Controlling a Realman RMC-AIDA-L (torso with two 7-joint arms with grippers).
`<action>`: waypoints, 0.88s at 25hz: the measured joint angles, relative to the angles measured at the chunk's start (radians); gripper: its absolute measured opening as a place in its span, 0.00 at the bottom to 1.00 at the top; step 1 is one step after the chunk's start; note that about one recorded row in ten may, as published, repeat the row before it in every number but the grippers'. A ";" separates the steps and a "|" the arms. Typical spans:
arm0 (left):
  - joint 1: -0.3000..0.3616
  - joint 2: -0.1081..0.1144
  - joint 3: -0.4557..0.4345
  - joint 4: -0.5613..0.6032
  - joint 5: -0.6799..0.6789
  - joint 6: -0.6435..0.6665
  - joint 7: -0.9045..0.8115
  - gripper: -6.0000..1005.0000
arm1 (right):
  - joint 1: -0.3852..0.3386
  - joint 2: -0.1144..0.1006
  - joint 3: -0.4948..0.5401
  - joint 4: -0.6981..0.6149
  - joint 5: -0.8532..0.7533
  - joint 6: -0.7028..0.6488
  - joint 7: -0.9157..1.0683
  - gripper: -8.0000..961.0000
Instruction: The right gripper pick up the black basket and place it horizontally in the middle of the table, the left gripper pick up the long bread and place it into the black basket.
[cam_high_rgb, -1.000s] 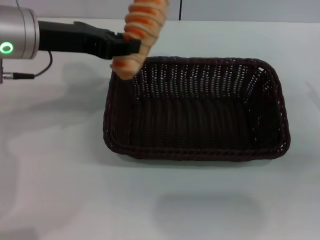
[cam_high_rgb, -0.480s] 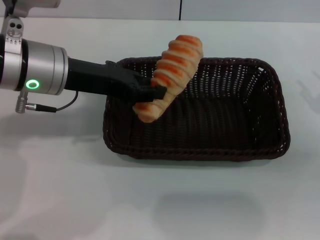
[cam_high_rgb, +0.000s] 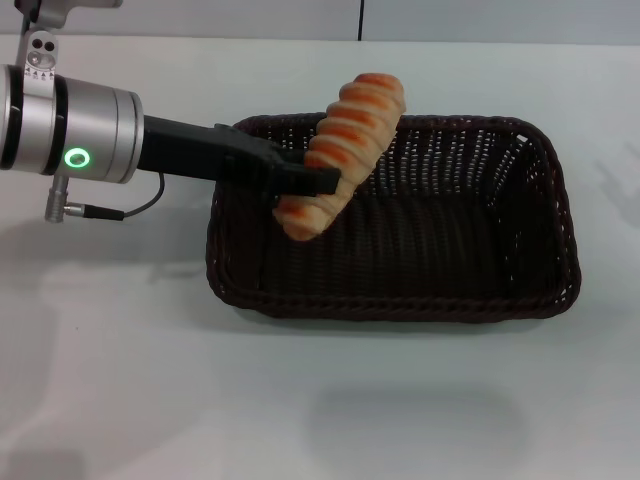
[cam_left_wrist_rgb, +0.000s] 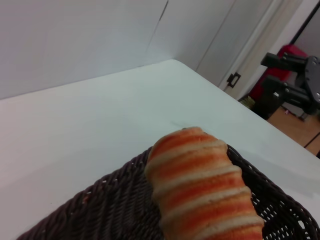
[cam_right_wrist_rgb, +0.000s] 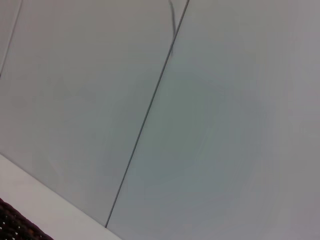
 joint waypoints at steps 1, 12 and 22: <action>0.000 0.000 -0.001 0.000 0.000 0.003 -0.002 0.31 | 0.000 0.000 0.000 0.000 0.000 0.000 0.000 0.51; -0.002 -0.002 -0.001 -0.006 0.010 0.034 -0.033 0.79 | 0.000 -0.002 0.000 0.005 -0.001 -0.005 0.001 0.51; 0.104 -0.004 0.006 -0.174 0.053 0.548 0.016 0.79 | -0.018 -0.002 0.000 0.066 -0.073 -0.039 0.116 0.51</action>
